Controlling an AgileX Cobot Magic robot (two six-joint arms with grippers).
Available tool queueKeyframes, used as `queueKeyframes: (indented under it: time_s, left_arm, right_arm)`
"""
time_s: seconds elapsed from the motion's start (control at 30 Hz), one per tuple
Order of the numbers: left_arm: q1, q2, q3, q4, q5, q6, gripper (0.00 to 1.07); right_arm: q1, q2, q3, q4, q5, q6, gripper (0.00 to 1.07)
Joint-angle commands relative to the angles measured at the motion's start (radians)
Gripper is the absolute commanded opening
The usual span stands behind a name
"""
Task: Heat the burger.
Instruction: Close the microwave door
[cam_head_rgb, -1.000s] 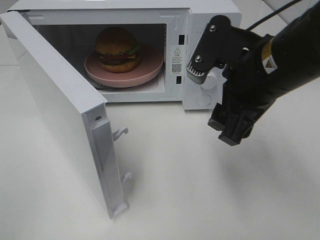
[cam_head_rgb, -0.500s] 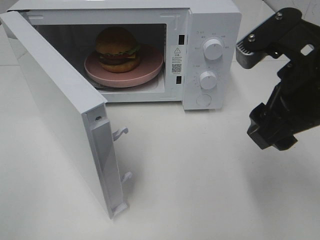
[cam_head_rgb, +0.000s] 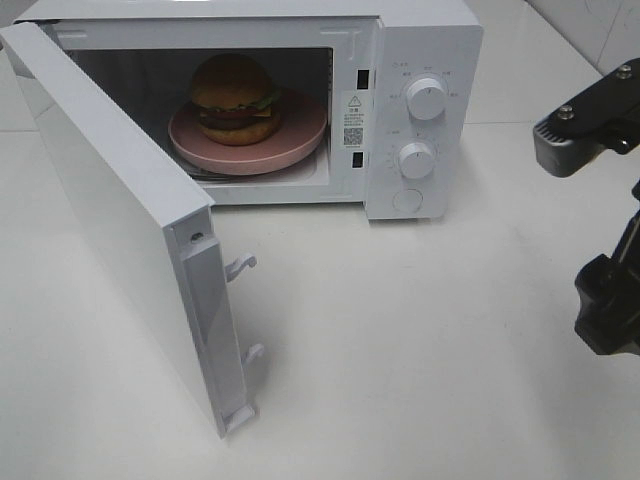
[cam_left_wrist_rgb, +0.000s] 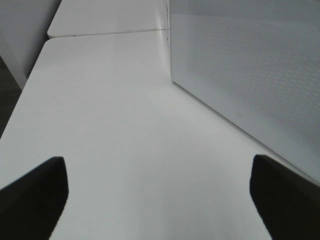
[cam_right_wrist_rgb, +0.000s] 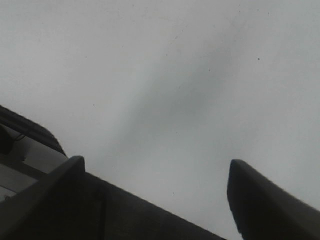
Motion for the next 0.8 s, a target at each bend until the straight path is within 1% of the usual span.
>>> queueKeyframes:
  time_s: [0.03,0.17,0.23,0.27,0.33,0.4,0.43,0.47,0.5,0.53,0.6,0.63,0.7,0.73,0.77,0.8]
  left_arm:
    - [0.002,-0.017,0.002,0.008,-0.003,0.001,0.91]
    - [0.002,-0.017,0.002,0.008,-0.003,0.001,0.91]
    - [0.002,-0.017,0.002,0.008,-0.003,0.001,0.91]
    - [0.002,-0.017,0.002,0.008,-0.003,0.001,0.91]
    - [0.002,-0.017,0.002,0.008,-0.003,0.001,0.91]
    - [0.002,-0.017,0.002,0.008,-0.003,0.001,0.91]
    - [0.002,-0.017,0.002,0.008,-0.003,0.001,0.91]
    - [0.002,-0.017,0.002,0.008,-0.003,0.001,0.91]
    - [0.002,-0.017,0.002,0.008,-0.003,0.001,0.91]
    - [0.002,-0.017,0.002,0.008,-0.003,0.001,0.91]
    - [0.002,-0.017,0.002,0.008,-0.003,0.001,0.91]
    - [0.002,-0.017,0.002,0.008,-0.003,0.001,0.91]
    - [0.002,-0.017,0.002,0.008,-0.003,0.001,0.91]
    - [0.002,-0.017,0.002,0.008,-0.003,0.001,0.91]
    - [0.002,-0.017,0.002,0.008,-0.003,0.001,0.91]
    - [0.002,-0.017,0.002,0.008,-0.003,0.001,0.91]
  right_arm:
    - [-0.006,-0.057,0.002,0.021,0.041,-0.023,0.76]
    - [-0.006,-0.097,0.002,0.036,0.059,-0.027,0.76]
    - [-0.006,-0.156,0.017,0.04,0.065,-0.042,0.76]
    - [-0.006,-0.156,0.017,0.04,0.065,-0.042,0.76]
    - [-0.006,-0.229,0.058,0.04,0.075,-0.065,0.76]
    - [-0.006,-0.259,0.072,0.038,0.077,-0.07,0.76]
    - [-0.006,-0.315,0.104,0.028,0.08,-0.071,0.76]
    - [-0.006,-0.315,0.104,0.028,0.08,-0.071,0.76]
    - [-0.008,-0.375,0.131,0.028,0.081,-0.071,0.76]
    - [-0.008,-0.375,0.131,0.028,0.081,-0.071,0.76]
    - [-0.009,-0.457,0.156,0.029,0.077,-0.072,0.77]
    - [-0.009,-0.457,0.156,0.029,0.077,-0.072,0.77]
    - [-0.055,-0.53,0.171,0.031,0.078,-0.075,0.77]
    - [-0.055,-0.53,0.171,0.031,0.078,-0.075,0.77]
    - [-0.11,-0.576,0.177,0.032,0.08,-0.091,0.77]
    - [-0.11,-0.576,0.177,0.032,0.08,-0.091,0.77]
